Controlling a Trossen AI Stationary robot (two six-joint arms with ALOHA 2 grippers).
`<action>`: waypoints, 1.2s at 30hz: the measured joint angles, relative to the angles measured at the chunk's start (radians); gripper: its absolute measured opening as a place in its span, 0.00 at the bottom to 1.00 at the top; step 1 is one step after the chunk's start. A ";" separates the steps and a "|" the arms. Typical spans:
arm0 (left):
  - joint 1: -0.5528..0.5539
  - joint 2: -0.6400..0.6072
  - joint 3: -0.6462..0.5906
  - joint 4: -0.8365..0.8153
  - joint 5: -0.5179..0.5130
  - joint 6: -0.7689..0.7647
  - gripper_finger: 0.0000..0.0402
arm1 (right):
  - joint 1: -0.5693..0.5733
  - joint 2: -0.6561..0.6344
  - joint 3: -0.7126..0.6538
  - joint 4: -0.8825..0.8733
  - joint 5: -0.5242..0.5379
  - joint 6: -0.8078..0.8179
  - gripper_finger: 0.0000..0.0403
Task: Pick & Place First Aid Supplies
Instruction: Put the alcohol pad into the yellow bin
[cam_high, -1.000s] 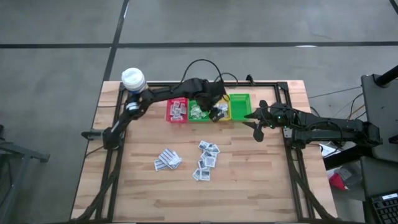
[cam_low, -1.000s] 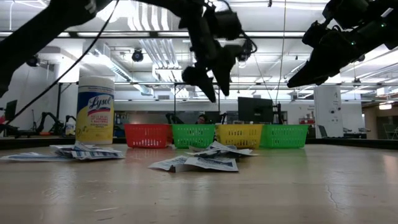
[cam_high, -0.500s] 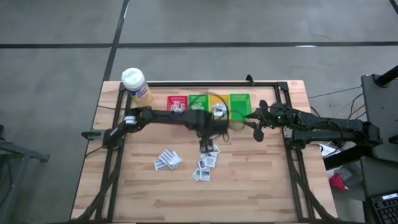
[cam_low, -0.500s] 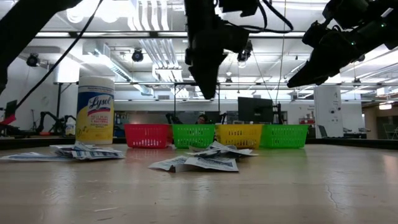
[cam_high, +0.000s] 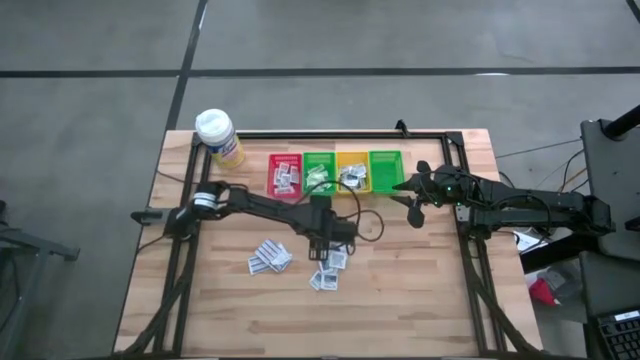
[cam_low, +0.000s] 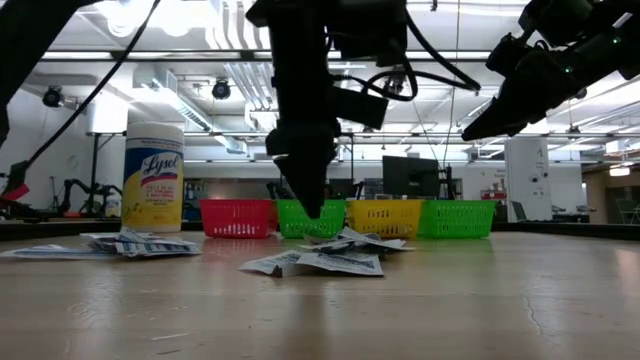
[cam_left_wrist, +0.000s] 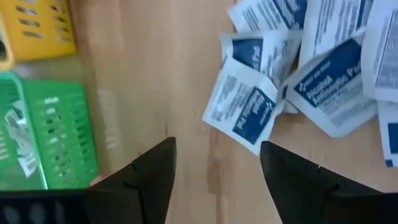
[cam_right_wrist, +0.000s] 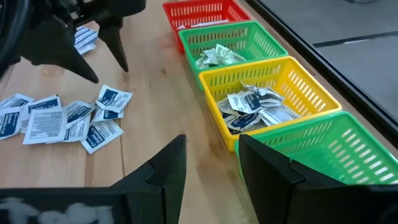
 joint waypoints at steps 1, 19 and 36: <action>0.000 -0.005 -0.011 0.021 -0.002 0.005 0.58 | 0.000 0.000 0.000 0.000 0.000 -0.002 0.36; 0.000 -0.019 -0.116 0.144 0.069 0.087 0.58 | 0.000 0.000 0.000 0.000 0.000 -0.002 0.36; 0.001 -0.019 -0.179 0.244 0.105 0.108 0.56 | 0.000 0.000 0.000 0.000 0.000 0.001 0.36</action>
